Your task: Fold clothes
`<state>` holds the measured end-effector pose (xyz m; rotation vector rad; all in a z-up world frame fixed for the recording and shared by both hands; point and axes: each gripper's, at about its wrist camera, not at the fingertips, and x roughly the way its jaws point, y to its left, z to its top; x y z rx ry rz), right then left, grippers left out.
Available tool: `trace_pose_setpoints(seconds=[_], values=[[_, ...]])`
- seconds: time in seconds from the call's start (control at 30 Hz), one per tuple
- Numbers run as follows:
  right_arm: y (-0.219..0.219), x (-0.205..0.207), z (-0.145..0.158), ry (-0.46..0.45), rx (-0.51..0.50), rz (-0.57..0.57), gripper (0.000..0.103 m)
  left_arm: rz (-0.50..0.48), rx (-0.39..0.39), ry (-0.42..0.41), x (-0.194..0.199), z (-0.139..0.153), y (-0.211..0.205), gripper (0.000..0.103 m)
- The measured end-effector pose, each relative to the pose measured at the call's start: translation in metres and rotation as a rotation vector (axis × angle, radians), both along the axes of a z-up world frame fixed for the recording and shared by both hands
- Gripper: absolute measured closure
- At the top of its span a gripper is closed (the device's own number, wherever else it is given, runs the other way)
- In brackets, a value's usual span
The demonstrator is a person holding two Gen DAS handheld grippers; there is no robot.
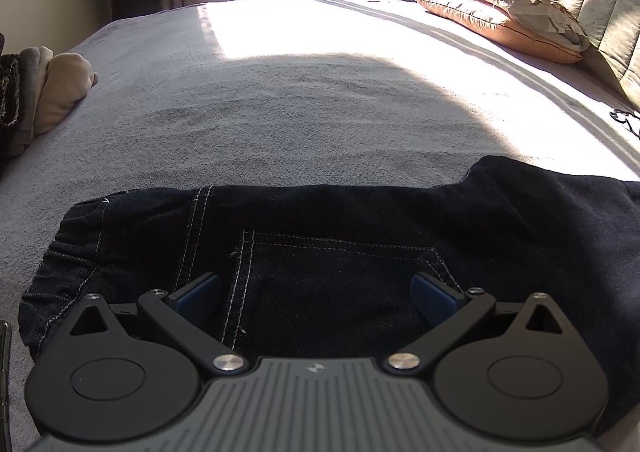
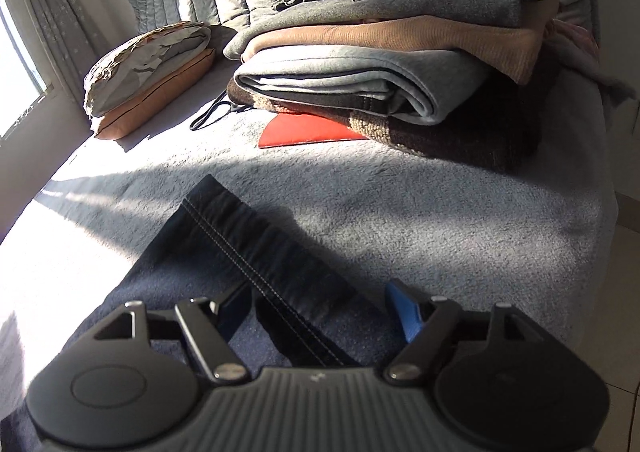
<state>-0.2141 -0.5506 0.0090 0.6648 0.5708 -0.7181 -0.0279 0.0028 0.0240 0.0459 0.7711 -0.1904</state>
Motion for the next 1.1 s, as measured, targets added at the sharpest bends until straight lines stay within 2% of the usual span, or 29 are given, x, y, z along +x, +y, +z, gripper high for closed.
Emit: trace_pose_setpoints(seconds=[0.33, 0.43, 0.5, 0.57, 0.63, 0.7, 0.73, 0.83, 1.0, 1.1], values=[[-0.014, -0.053, -0.001, -0.122, 0.128, -0.040, 0.029, 0.007, -0.055, 0.010, -0.004, 0.006, 0.002, 0.000], [-0.014, -0.071, -0.004, -0.177, 0.180, -0.081, 0.029, 0.006, -0.093, -0.018, -0.007, 0.011, 0.002, 0.000], [-0.010, -0.073, -0.005, -0.201, 0.198, -0.092, 0.028, 0.006, -0.100, -0.028, -0.008, 0.012, 0.000, 0.000], [-0.004, -0.063, -0.009, -0.189, 0.217, -0.041, 0.026, 0.002, -0.094, -0.035, -0.008, 0.012, -0.004, 0.000], [0.004, -0.057, -0.009, -0.157, 0.169, -0.033, 0.027, -0.009, -0.075, -0.046, -0.009, 0.012, -0.010, 0.000], [0.009, -0.054, -0.008, -0.138, 0.134, -0.034, 0.042, -0.023, -0.049, -0.060, -0.011, 0.012, -0.015, 0.000], [0.011, -0.052, -0.007, -0.129, 0.116, -0.035, 0.054, -0.026, -0.037, -0.062, -0.011, 0.011, -0.017, 0.000], [0.023, -0.049, 0.000, -0.118, 0.037, -0.015, 0.067, -0.029, -0.008, -0.064, -0.011, 0.009, -0.018, 0.000], [0.068, -0.040, 0.031, -0.109, -0.261, 0.055, 0.076, -0.024, -0.016, -0.046, -0.008, 0.007, -0.009, 0.000], [0.107, -0.033, 0.050, -0.124, -0.454, 0.138, 0.077, -0.020, -0.029, -0.029, -0.007, 0.007, -0.004, 0.000]])
